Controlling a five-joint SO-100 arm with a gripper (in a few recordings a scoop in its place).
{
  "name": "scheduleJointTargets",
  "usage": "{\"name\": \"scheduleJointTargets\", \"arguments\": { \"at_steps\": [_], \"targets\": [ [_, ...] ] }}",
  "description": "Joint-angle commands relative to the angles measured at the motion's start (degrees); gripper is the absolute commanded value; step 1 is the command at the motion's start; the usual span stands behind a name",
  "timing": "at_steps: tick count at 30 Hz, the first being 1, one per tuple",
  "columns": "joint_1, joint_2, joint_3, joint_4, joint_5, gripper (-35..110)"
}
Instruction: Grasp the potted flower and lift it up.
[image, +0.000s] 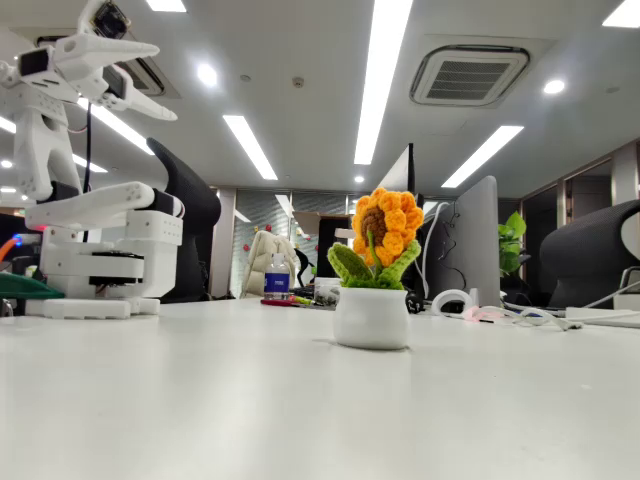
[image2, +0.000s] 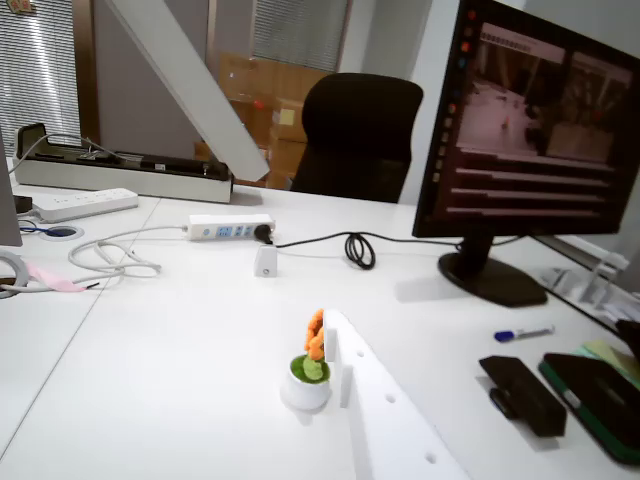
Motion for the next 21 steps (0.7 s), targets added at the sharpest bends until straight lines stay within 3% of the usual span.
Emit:
{"name": "scheduleJointTargets", "arguments": {
  "at_steps": [1,21],
  "targets": [
    [0.26,0.09,1.32,0.88,-1.05,64],
    [1.23,0.09,2.72,1.05,0.53,67]
  ]
}}
